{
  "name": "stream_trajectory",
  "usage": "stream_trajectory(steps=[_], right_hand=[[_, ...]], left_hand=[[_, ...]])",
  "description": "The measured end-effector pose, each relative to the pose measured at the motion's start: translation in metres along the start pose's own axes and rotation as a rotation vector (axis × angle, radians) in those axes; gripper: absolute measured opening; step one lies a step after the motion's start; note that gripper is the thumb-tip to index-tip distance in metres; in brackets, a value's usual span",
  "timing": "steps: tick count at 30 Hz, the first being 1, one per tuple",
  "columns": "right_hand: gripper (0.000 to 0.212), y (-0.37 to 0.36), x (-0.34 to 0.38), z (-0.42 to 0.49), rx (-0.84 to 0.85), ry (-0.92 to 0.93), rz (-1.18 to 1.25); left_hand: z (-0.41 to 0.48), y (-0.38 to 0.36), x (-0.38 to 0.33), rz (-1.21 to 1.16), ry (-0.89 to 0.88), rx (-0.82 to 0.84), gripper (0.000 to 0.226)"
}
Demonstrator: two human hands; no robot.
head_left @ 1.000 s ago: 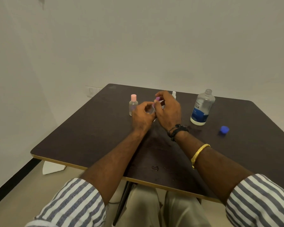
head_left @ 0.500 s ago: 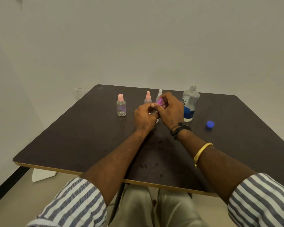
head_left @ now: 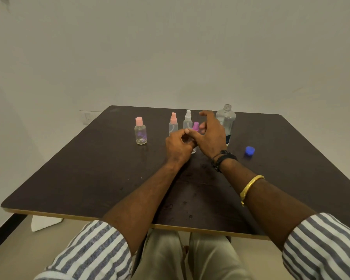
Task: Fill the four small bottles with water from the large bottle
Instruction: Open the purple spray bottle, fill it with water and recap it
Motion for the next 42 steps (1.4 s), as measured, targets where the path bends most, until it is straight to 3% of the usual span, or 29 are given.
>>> stream_trajectory(steps=[9,14,21,27,42], right_hand=[[0.052,0.0,0.005,-0.006,0.077,0.074,0.073],[0.069,0.001,0.002,-0.002,0.048,0.023,-0.011],[0.057,0.002,0.002,-0.005,0.079,0.071,0.037],[0.071,0.004,0.003,-0.002,0.053,0.041,0.02],[0.057,0.023,0.02,0.006,-0.071,0.184,0.17]], left_hand=[[0.001,-0.001,0.001,-0.04,-0.01,-0.002,0.024],[0.0,-0.002,0.001,0.006,-0.01,-0.003,0.01],[0.0,-0.001,-0.004,-0.062,-0.016,0.014,0.023],[-0.002,-0.003,-0.003,-0.028,-0.016,0.009,0.013],[-0.003,-0.007,0.008,-0.077,0.066,0.049,0.042]])
Point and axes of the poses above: each hand's wrist, its own z-axis towards the middle knuckle, its own y-axis out of the back of the hand, x = y × z, the point moved 6 cm from there along z, towards the middle knuckle, and after that the axes turned 8 degrees about z, right-handed, at the moved point
